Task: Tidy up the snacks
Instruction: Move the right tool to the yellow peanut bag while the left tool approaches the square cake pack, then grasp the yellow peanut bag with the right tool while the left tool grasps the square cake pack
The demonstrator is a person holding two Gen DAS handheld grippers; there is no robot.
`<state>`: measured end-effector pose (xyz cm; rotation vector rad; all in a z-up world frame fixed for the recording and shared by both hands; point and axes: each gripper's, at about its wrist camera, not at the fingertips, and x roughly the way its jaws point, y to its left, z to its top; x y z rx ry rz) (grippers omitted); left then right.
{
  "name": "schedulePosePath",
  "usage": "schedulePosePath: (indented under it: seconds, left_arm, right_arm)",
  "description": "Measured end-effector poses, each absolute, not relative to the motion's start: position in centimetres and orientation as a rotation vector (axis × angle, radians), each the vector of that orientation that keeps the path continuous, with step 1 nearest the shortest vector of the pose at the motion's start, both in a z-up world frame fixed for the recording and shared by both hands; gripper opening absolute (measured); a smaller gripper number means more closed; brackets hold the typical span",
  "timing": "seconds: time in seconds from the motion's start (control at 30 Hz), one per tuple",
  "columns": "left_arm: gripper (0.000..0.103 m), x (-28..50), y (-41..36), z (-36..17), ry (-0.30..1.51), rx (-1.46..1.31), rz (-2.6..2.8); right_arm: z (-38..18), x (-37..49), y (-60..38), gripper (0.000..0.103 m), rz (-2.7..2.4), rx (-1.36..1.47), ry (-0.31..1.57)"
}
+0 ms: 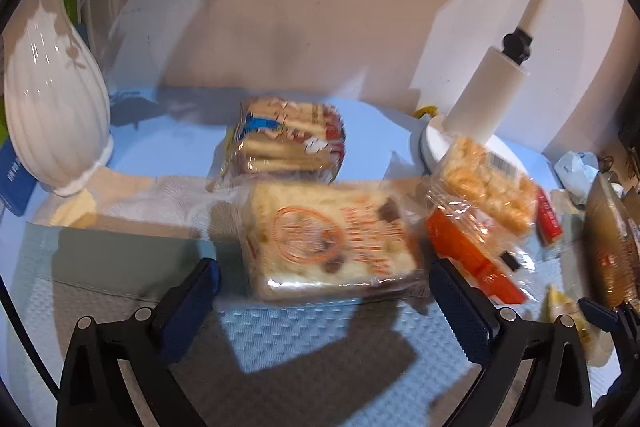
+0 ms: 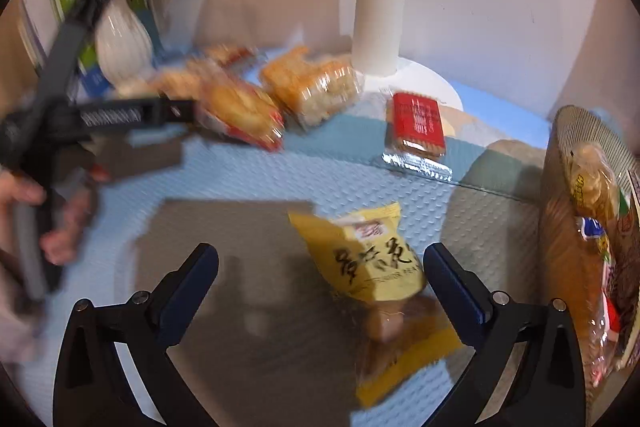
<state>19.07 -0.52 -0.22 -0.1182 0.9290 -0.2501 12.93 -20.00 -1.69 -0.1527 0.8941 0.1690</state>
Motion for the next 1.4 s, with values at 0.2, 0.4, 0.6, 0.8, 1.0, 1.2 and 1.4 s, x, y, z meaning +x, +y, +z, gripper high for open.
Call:
schedulePosePath:
  seconds: [0.2,0.4,0.6,0.8,1.0,1.2,1.4]
  left_arm:
    - [0.103,19.2,-2.2,-0.6,0.945,-0.015,-0.206]
    - [0.103,19.3,-2.7,-0.8,0.949,0.007,-0.200]
    - [0.103,19.2,-1.9,-0.6,0.946,0.001,-0.205]
    - [0.103,19.5,1.3,0.1,0.898,-0.184,-0.261]
    - [0.103,20.4,1.6,0.0,0.895,-0.191,-0.248]
    - [0.103,21.4,-0.4,0.1,0.915,-0.126,-0.248]
    - [0.103,21.8,-1.0,-0.3,0.928,-0.097,-0.240]
  right_arm:
    - [-2.3,13.5,-21.9,0.103,0.188,-0.046,0.917]
    - [-2.4,13.0,-21.3,0.103,0.156,-0.090,0.928]
    - [-2.4,12.9,-21.3,0.103,0.155,-0.088,0.933]
    - [-2.3,12.5,-21.3,0.103,0.153,-0.092,0.932]
    - [-2.3,12.4,-21.3,0.103,0.152,-0.092,0.932]
    - [-2.3,12.3,-21.3,0.103,0.150,-0.090,0.933]
    - [-2.4,12.4,-21.2,0.103,0.149,-0.090,0.933]
